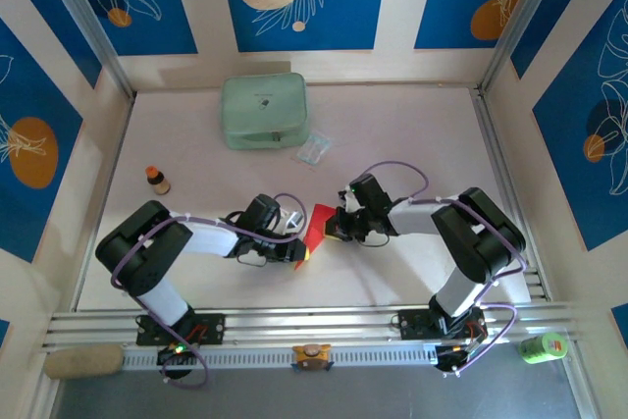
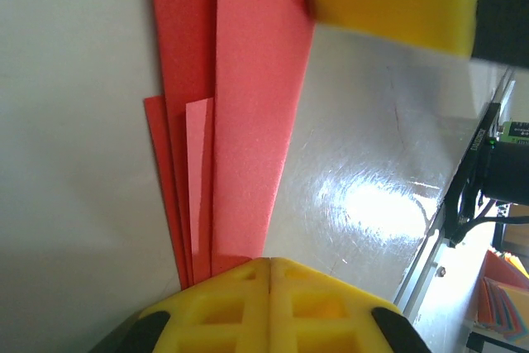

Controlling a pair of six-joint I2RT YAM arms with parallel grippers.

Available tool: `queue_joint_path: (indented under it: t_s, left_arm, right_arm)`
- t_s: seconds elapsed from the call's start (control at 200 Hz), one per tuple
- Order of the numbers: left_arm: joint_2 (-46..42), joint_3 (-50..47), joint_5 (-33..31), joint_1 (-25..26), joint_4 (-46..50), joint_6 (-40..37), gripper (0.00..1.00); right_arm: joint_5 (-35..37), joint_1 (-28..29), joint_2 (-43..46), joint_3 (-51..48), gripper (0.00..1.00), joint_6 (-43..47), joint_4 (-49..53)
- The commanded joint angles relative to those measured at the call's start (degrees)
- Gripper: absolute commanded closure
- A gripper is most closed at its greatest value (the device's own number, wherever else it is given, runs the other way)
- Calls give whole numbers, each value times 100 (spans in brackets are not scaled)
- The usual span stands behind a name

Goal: Fold a paper plane with a square sheet of paper (pick it up from the middle)
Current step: Fold the wing for the fifth time at the center of the table.

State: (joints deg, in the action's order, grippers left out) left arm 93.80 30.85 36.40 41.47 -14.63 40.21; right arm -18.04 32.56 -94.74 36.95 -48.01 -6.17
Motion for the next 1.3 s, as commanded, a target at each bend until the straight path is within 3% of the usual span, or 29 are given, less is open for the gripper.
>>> queue_joint_path:
  t_s: [0.0,0.17,0.38,0.925,1.295]
  left_arm:
    - [21,-106,-264,-22,268,-29,100]
    - [22,-84,-271,-17,268,-19,100]
    - [42,-79,-234,-17,242,-13,100]
    - [262,-202,-11,-19,-59,66,100]
    - [249,-229,-36,-20,-74,172,100]
  right_arm:
    - [-210,-36,258,106,96,170,144]
    - [-309,304,370,211,95,184,21]
    - [-331,441,-247,241,96,75,-213]
    - [-407,-939,-597,187,95,44,-677]
    - [-296,-1525,-640,330,95,-87,-713]
